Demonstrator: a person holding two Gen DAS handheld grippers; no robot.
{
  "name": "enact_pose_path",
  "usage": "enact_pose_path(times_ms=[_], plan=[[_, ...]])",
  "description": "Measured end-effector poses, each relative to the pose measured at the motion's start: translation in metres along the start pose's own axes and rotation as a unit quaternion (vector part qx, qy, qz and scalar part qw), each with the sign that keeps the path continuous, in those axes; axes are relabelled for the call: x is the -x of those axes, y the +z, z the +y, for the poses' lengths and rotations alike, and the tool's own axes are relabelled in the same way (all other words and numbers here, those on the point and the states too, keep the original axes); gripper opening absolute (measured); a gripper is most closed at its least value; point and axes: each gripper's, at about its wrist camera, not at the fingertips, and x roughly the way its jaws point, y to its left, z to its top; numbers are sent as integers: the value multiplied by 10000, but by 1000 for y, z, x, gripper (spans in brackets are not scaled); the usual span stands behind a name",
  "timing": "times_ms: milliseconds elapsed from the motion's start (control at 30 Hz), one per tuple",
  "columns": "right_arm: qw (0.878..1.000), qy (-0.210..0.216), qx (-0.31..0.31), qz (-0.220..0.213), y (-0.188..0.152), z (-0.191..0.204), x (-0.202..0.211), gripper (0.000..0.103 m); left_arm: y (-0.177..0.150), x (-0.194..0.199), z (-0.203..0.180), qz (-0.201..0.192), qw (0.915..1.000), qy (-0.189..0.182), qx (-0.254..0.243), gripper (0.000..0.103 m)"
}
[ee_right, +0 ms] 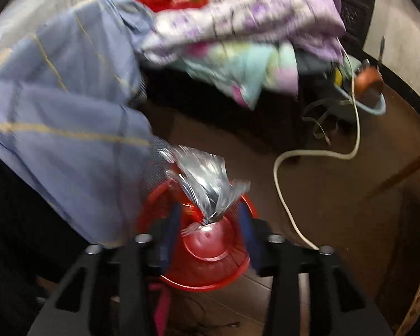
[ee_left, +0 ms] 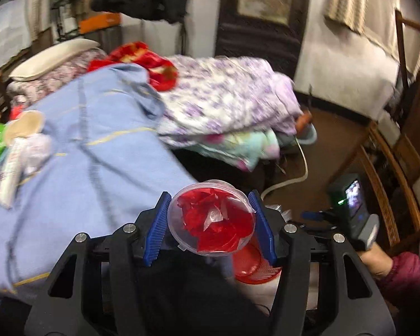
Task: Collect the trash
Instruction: 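Carry the snack bag and red cup to the red wastebasket and release both, then move both tools back over the bed toward the remaining trash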
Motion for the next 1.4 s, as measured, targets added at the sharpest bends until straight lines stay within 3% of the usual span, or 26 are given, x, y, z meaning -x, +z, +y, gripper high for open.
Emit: enact_pose_path(times_ms=[100, 267, 367, 433, 500, 667, 800, 1067, 1133, 1400], plan=[[9996, 191, -184, -52, -7, -10, -2, 47, 5, -28, -24, 254, 9993, -167, -221, 56], [9937, 334, -874, -613, 9, -50, 24, 59, 9, -61, -53, 522, 9963, -433, -519, 56], [9870, 459, -1268, -869, 16, -74, 38, 60, 9, -79, -74, 700, 9931, -599, -724, 57], [9840, 502, -1408, -969, 16, -84, 41, 60, 8, -87, -85, 805, 9914, -611, -834, 74], [9816, 553, -1502, -1044, 14, -89, 46, 60, 8, -89, -90, 789, 9914, -529, -898, 81], [9793, 710, -1499, -1160, 16, -87, 53, 60, 10, -85, -87, 723, 9930, -284, -888, 85], [9781, 863, -1399, -1279, 23, -73, 66, 63, 15, -72, -70, 593, 9961, -195, -623, 85], [9724, 904, -962, -1923, 46, -29, 128, 82, 22, -19, -34, -6, 9997, 162, -176, 91], [9692, 947, -881, -2095, 49, -19, 145, 90, 22, -3, -25, -172, 9995, 245, -51, 92], [9551, 1051, -183, -2762, 62, 46, 223, 97, 12, 74, 11, -897, 9934, 609, 378, 95]])
